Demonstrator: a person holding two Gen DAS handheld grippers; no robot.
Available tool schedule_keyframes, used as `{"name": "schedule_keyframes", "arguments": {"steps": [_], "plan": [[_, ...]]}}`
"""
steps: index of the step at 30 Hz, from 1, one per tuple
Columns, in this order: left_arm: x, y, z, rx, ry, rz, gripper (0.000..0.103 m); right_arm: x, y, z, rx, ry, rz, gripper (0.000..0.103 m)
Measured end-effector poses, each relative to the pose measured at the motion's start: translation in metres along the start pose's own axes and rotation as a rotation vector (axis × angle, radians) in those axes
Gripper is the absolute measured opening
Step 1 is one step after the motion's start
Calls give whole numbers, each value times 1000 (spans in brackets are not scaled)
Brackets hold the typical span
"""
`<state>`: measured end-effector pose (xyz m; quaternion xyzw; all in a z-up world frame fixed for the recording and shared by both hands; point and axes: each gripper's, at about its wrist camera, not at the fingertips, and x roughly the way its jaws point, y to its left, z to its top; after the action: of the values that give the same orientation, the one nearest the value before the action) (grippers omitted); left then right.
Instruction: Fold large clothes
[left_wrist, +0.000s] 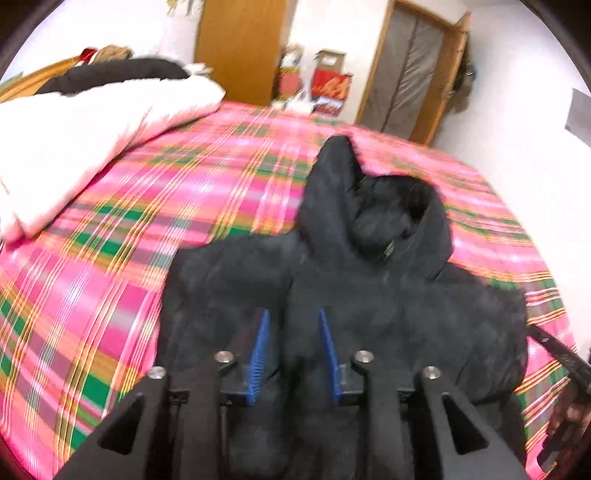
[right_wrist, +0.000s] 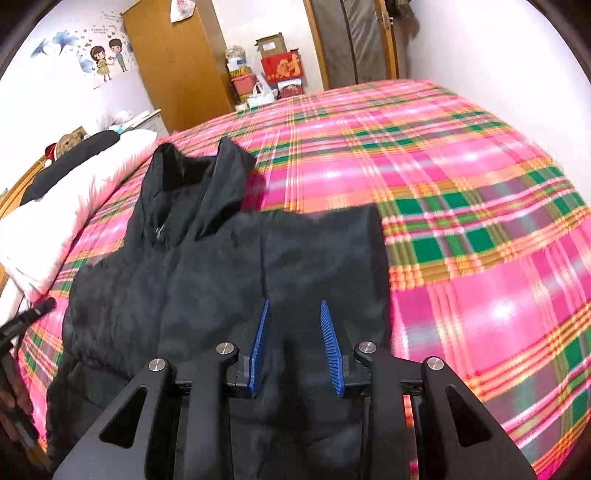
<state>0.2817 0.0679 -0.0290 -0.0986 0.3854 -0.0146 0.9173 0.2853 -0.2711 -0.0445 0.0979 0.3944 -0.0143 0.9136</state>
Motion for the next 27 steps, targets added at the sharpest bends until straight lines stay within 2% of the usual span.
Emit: {"name": "schedule_keyframes", "arguments": {"steps": [3, 7, 10, 13, 16, 19, 22, 25, 27], "plan": [[27, -23, 10, 90, -10, -46, 34, 24, -5, 20, 2, 13, -36, 29], [96, -30, 0, 139, 122, -4, 35, 57, -18, 23, 19, 73, -67, 29], [112, -21, -14, 142, 102, -7, 35, 78, -25, 11, 28, 107, -38, 29], [117, -17, -20, 140, 88, -20, 35, 91, -26, 3, 32, 91, -23, 29], [119, -19, -19, 142, 88, -16, 35, 92, -23, 5, 21, 100, -29, 29], [112, -22, -10, 145, 105, -9, 34, 73, -16, 14, -7, 109, -66, 29], [81, -21, -3, 133, 96, -20, 32, 36, -10, 15, -5, 55, -8, 29], [35, -24, -8, 142, 34, -65, 32, 3, 1, -1, -37, 26, 22, 29], [19, -27, -18, 149, 30, -77, 32, -7, 11, -17, -62, 30, 38, 29]]}}
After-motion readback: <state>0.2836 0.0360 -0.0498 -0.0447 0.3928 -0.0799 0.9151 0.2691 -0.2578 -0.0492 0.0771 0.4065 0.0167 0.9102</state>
